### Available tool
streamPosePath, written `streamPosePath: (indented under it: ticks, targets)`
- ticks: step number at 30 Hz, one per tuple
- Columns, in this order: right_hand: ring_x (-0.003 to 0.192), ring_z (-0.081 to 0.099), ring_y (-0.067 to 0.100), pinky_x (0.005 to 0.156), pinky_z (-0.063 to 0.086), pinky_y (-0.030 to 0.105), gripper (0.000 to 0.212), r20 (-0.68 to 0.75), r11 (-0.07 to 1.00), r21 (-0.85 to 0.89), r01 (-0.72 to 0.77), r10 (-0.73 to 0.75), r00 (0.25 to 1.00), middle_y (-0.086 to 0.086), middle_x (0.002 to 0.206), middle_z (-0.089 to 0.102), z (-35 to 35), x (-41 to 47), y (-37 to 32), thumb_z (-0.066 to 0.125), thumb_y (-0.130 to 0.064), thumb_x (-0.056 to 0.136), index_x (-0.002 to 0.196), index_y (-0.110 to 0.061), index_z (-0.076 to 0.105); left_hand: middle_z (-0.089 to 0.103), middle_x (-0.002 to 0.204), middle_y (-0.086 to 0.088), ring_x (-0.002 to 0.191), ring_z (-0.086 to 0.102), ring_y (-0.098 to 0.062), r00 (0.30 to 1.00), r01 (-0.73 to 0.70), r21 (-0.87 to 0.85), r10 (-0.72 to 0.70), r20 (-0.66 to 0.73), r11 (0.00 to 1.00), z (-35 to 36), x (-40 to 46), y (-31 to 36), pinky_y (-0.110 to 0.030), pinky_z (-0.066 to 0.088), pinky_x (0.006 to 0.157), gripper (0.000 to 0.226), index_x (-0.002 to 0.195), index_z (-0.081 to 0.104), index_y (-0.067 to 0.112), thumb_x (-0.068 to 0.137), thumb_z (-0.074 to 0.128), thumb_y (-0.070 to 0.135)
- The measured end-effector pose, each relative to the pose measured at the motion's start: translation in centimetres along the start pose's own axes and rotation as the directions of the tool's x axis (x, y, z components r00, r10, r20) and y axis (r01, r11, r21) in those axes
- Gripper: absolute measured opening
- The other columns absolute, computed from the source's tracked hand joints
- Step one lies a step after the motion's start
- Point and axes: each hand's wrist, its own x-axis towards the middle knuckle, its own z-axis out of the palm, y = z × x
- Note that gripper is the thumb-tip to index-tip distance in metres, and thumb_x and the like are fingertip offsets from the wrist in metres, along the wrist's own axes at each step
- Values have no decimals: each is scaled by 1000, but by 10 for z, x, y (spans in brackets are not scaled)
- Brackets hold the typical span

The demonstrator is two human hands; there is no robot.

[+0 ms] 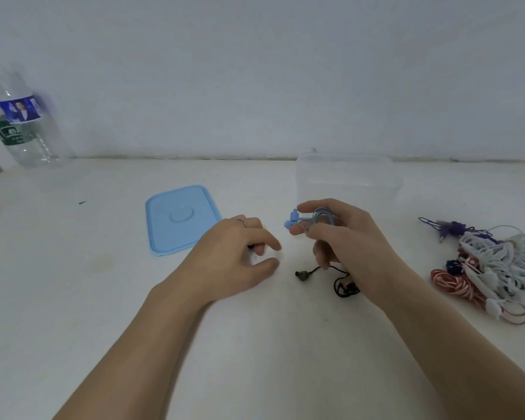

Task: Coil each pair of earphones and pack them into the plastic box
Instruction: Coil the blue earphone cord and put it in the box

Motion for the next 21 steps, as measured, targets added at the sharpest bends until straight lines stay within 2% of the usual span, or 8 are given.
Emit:
streamPosePath:
  ticks: [4,7,9,11,13,17,19,21]
  targets:
    - [51,57,11,50,46,23,30,62,998,-60,-18,22,998,14,99,74,3,2,5,61,2,86,109,-17,70,59,83,15,83,53,-8,1000,-28,3,28,-8,1000,4,3,5,-22,39,68,4,89,72,34,88,69,34]
    - [50,54,-3,57,40,14,27,28,986,-168,2,3,1000,-5,87,70,5,4,10,68,-6,85,104,-24,72,60,86,13,82,53,-8,999,-44,-35,43,-28,998,5,4,7,-25,38,66,4,87,68,30,89,65,33]
    - [64,61,-8,63,45,8,28,22,979,-201,26,-22,1000,-15,90,69,5,4,13,72,-11,83,104,-30,72,60,89,13,80,54,-10,998,-38,-84,34,-49,996,4,4,7,-28,43,65,3,89,62,31,92,63,30]
    - [80,65,-6,69,47,5,23,8,973,-221,71,-71,997,-14,98,72,4,3,14,76,-18,82,101,-31,73,61,91,12,77,56,-13,996,-28,-130,16,-87,991,2,5,8,-31,47,65,6,91,59,32,94,62,28]
    - [81,66,-1,69,48,9,12,-16,970,-220,101,-107,994,-11,94,74,4,3,14,76,-23,84,94,-28,74,62,87,11,76,57,-15,993,3,-173,-24,-120,985,2,4,8,-28,47,63,9,92,59,32,94,64,25]
    - [53,52,-3,59,36,16,4,0,972,-195,130,-132,991,-3,80,77,4,2,12,67,-22,92,93,-20,71,58,72,23,69,53,-7,979,54,-282,-106,-172,958,1,4,12,-11,37,60,14,90,63,26,92,68,13]
    - [57,53,-3,61,36,18,7,-1,974,-191,119,-122,993,-6,80,77,4,3,13,66,-21,93,99,-24,68,56,70,23,68,52,-6,975,61,-328,-126,-183,943,-1,4,14,-10,38,60,15,89,64,24,91,69,9]
    - [74,61,-1,70,45,23,12,7,968,-223,116,-118,993,-8,82,77,4,5,16,67,-25,91,102,-29,68,57,70,21,68,53,-7,975,51,-351,-123,-187,935,-2,5,15,-12,38,60,16,88,64,23,91,70,8]
